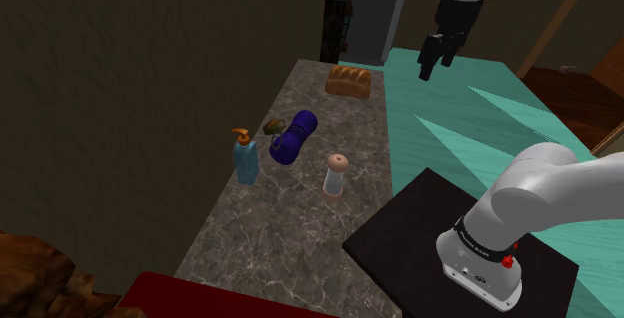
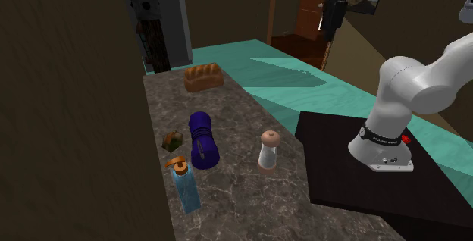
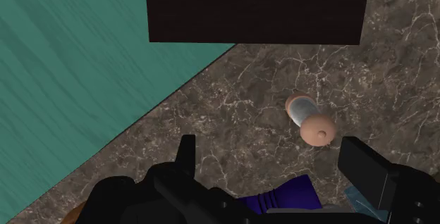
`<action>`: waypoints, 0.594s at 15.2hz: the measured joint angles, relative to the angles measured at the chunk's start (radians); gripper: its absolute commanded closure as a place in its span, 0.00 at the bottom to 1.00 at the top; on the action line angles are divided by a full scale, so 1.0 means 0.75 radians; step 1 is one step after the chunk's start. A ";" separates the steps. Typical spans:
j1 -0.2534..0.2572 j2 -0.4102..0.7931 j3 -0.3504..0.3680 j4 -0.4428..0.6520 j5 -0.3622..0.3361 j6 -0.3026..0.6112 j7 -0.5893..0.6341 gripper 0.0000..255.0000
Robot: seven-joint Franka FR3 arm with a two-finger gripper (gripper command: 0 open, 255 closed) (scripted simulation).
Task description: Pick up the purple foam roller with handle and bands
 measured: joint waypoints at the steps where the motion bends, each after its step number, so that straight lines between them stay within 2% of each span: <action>1: 0.000 0.000 0.000 0.000 0.000 0.000 0.000 0.00; 9: 0.058 0.257 -0.074 -0.029 0.000 0.289 -0.189 0.00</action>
